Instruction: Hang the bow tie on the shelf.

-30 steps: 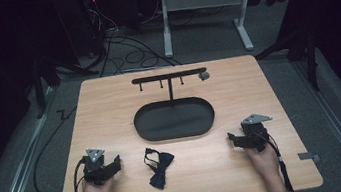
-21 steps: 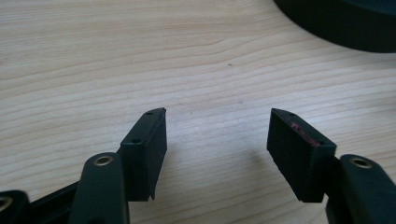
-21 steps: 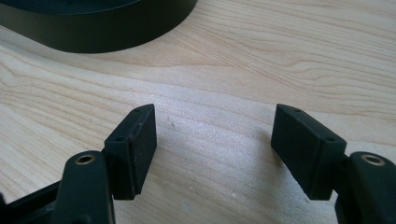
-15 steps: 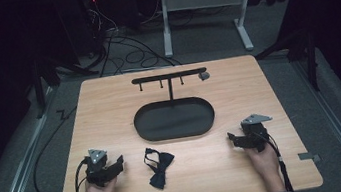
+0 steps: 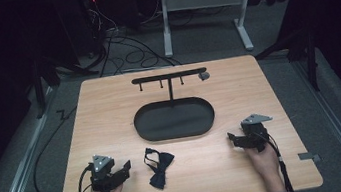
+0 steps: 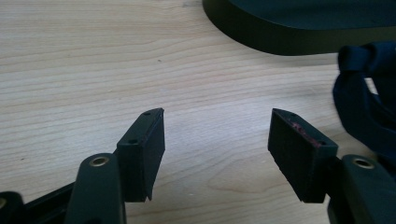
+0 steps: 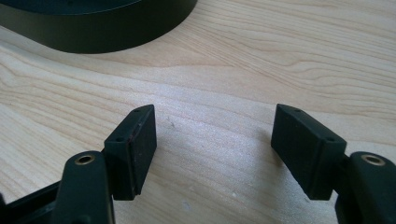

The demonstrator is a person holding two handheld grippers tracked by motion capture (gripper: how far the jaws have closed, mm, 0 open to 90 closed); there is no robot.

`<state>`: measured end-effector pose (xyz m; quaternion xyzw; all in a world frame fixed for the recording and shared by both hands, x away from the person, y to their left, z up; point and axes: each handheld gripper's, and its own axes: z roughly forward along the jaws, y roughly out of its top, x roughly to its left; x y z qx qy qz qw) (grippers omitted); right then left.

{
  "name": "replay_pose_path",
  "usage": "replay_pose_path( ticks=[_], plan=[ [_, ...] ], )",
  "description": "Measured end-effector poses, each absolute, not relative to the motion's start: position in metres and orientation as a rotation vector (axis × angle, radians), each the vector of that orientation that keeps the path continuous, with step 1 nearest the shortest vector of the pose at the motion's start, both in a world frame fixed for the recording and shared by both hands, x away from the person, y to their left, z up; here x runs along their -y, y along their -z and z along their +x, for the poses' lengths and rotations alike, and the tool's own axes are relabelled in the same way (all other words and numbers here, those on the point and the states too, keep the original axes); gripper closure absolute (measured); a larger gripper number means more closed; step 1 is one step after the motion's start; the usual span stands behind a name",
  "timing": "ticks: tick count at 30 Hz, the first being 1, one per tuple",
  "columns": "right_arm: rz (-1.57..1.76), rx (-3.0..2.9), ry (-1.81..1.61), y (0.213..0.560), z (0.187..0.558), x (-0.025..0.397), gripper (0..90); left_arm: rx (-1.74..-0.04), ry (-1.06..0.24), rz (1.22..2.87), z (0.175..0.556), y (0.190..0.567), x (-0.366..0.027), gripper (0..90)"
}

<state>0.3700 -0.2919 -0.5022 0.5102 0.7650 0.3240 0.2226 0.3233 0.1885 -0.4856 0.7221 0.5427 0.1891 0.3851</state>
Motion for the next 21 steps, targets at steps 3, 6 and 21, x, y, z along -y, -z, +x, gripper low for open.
replay_pose_path(
  ticks=[3,6,21],
  plan=[
    [1.408,-2.113,-0.895,0.502,0.37,0.292,32.5,-1.355,-0.465,1.837,0.319,0.481,-0.182,36.6],
    [1.408,-2.113,-0.895,0.502,0.37,0.292,32.5,-1.323,-0.456,1.847,0.316,0.477,-0.176,35.8],
    [1.409,-2.113,-0.895,0.502,0.37,0.292,32.5,-1.233,-0.401,1.899,0.319,0.468,-0.143,35.4]
  ],
)
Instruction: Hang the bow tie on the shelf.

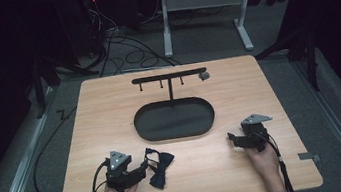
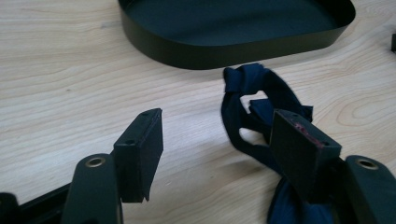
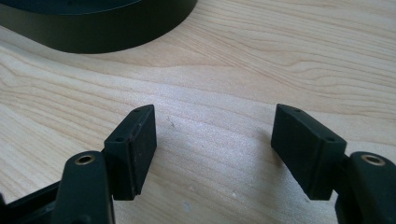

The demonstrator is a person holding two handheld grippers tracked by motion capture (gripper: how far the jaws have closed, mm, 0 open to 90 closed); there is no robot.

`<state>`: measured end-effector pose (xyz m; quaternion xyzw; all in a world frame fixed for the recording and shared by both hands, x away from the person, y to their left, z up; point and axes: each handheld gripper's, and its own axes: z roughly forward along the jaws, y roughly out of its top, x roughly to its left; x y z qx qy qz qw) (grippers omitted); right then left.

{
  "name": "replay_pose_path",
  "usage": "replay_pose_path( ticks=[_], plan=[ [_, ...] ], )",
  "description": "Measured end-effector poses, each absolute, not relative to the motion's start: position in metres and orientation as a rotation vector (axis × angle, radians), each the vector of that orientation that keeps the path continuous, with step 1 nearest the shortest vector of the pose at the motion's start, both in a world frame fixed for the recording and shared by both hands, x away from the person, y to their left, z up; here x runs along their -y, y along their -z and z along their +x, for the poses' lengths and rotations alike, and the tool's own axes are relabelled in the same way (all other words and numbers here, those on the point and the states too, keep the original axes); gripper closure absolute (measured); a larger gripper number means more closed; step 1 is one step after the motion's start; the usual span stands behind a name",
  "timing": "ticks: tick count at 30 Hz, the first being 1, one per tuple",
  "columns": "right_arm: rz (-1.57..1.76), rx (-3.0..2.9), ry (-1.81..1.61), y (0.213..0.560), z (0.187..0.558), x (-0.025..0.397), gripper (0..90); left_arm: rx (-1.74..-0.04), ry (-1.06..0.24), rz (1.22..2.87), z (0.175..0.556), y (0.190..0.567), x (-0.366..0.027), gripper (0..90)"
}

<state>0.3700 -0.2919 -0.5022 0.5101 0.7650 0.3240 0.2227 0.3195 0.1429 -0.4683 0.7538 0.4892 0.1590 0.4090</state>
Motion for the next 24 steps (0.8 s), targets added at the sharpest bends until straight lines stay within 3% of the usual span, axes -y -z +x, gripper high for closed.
replay_pose_path(
  ticks=[9,24],
  plan=[
    [1.409,-2.113,-0.895,0.502,0.37,0.292,32.5,-1.217,-0.385,1.93,0.33,0.467,-0.125,36.3],
    [1.408,-2.113,-0.895,0.502,0.37,0.292,32.5,-1.243,-0.305,1.921,0.343,0.472,-0.121,56.1]
  ],
)
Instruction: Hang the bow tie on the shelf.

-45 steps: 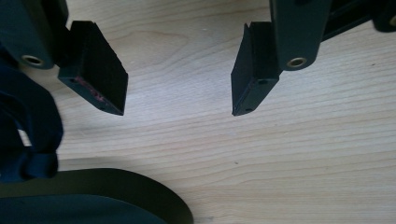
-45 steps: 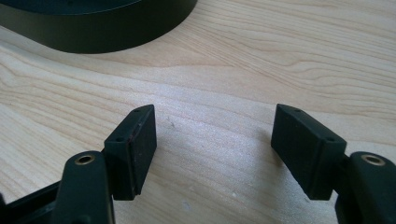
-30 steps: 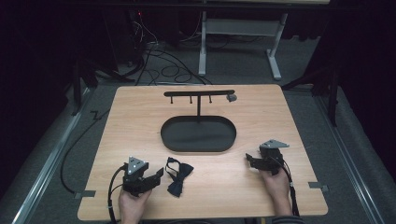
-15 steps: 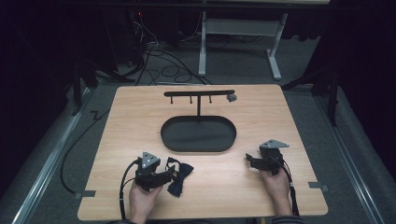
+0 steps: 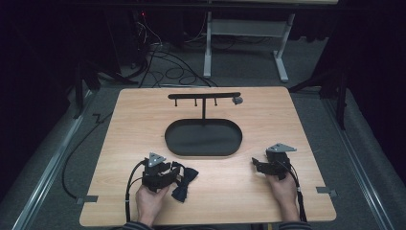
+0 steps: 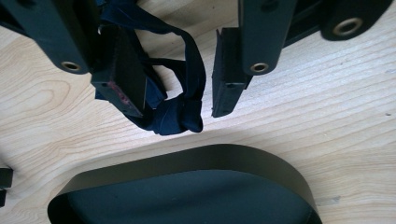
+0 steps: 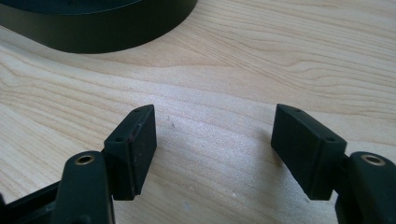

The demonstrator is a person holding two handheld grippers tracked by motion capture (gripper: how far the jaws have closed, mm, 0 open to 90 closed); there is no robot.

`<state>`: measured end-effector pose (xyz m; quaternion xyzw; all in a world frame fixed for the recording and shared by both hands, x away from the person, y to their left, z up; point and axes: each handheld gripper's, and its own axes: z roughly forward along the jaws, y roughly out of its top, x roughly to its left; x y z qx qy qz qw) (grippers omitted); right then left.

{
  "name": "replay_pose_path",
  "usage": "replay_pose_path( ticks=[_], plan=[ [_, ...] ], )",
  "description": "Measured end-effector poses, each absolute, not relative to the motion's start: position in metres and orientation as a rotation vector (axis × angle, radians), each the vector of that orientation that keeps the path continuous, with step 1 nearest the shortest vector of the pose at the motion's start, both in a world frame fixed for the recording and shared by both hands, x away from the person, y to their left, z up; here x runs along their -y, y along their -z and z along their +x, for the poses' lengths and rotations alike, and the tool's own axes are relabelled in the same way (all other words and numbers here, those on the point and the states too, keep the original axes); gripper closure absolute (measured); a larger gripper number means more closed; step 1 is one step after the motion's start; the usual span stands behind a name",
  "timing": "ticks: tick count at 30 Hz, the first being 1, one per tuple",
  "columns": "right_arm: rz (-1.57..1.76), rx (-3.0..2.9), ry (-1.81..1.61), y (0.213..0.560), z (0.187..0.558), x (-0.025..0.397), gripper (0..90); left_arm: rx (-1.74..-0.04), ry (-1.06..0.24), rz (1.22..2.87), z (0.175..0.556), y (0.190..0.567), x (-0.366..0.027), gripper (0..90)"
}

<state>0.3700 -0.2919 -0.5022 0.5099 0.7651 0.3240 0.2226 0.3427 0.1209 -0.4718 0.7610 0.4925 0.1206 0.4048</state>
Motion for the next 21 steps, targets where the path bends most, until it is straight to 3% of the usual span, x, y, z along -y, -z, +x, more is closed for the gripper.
replay_pose_path(
  ticks=[21],
  plan=[
    [1.412,-2.112,-0.896,0.5021,0.37,0.2918,32.5,-1.215,-0.296,1.964,0.3432,0.4749,-0.1204,75.3]
  ],
)
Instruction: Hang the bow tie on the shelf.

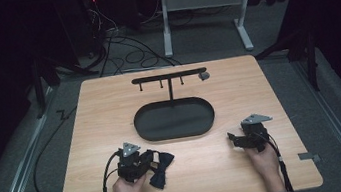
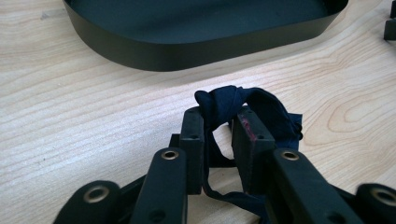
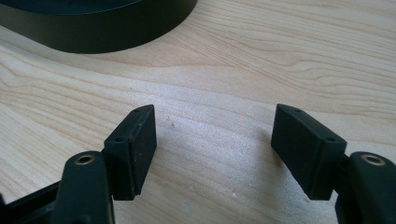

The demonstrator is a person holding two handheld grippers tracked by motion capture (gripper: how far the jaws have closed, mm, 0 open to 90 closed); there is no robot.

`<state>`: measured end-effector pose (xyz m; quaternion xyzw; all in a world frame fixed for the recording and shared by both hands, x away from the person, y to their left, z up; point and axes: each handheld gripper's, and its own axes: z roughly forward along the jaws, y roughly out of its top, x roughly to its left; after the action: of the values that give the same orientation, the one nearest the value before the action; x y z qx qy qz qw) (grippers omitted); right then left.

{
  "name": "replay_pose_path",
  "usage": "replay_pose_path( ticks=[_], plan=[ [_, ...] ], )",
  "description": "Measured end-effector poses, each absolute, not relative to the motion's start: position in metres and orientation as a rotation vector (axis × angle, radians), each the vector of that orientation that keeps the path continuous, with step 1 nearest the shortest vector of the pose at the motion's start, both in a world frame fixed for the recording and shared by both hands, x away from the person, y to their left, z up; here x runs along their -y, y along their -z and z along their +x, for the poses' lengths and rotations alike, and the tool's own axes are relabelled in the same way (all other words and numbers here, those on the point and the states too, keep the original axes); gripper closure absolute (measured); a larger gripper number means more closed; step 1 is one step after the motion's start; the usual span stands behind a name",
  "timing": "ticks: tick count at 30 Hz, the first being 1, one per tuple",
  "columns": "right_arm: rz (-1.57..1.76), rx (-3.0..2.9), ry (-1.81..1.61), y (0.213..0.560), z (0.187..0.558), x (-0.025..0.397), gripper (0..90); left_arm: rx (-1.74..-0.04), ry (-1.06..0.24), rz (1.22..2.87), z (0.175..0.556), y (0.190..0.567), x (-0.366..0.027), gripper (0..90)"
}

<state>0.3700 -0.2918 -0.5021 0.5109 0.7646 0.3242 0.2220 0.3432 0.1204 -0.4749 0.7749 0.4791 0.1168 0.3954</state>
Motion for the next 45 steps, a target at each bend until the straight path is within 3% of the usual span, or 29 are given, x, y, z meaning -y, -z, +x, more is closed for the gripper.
replay_pose_path(
  ticks=[23,45],
  plan=[
    [1.407,-2.115,-0.895,0.502,0.37,0.292,32.1,-1.106,-0.341,1.947,0.339,0.437,-0.124,78.1],
    [1.401,-2.117,-0.896,0.502,0.37,0.292,32.1,-1.012,-0.314,1.921,0.367,0.394,-0.135,77.7]
  ],
)
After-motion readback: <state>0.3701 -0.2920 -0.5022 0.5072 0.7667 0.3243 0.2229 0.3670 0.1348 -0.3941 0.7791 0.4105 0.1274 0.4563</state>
